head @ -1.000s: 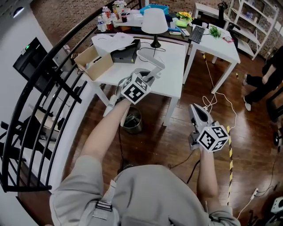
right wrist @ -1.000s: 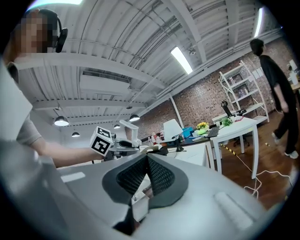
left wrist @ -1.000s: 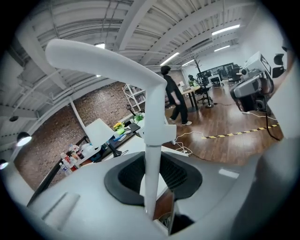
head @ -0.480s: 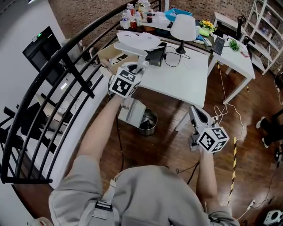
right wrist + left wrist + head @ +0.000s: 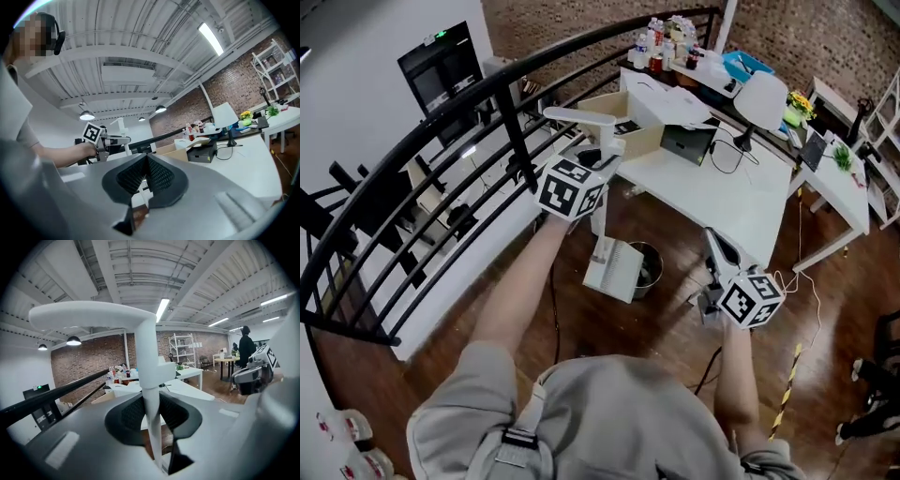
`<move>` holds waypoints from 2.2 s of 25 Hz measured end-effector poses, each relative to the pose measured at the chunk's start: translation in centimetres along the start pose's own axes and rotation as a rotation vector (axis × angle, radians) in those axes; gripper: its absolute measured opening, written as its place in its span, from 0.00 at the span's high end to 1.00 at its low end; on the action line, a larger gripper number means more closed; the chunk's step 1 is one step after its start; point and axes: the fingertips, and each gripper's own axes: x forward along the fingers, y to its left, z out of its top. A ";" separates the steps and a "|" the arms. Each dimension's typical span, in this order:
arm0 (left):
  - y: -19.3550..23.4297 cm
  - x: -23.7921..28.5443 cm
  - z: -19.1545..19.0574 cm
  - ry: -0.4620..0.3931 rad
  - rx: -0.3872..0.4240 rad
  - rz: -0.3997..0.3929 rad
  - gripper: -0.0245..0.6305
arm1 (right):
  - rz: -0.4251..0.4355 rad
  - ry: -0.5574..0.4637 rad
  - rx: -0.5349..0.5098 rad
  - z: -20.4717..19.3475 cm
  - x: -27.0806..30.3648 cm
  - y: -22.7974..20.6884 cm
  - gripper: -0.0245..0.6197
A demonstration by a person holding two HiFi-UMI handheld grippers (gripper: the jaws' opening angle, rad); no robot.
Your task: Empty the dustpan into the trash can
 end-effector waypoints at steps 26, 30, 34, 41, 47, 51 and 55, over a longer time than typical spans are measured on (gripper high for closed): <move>12.5 -10.4 -19.5 0.092 -0.240 0.231 0.83 | 0.206 0.229 0.012 -9.2 13.4 12.0 0.96; 13.3 -9.0 -24.3 0.129 -0.284 0.238 0.83 | 0.166 0.269 0.027 -11.0 13.3 11.4 0.96; 13.2 -7.2 -28.4 0.154 -0.304 0.229 0.83 | 0.120 0.298 0.049 -12.9 12.8 10.8 0.96; 12.5 -3.0 -33.4 0.150 -0.309 0.180 0.83 | 0.061 0.371 0.072 -16.0 11.5 9.3 0.96; 13.2 -1.6 -36.4 0.145 -0.352 0.185 0.82 | 0.029 0.400 0.085 -17.3 10.9 8.9 0.96; 13.1 -1.3 -37.5 0.150 -0.377 0.197 0.82 | 0.014 0.406 0.071 -17.2 11.1 8.4 0.96; 13.0 -1.5 -38.6 0.160 -0.396 0.209 0.82 | 0.004 0.411 0.057 -17.5 11.9 8.5 0.96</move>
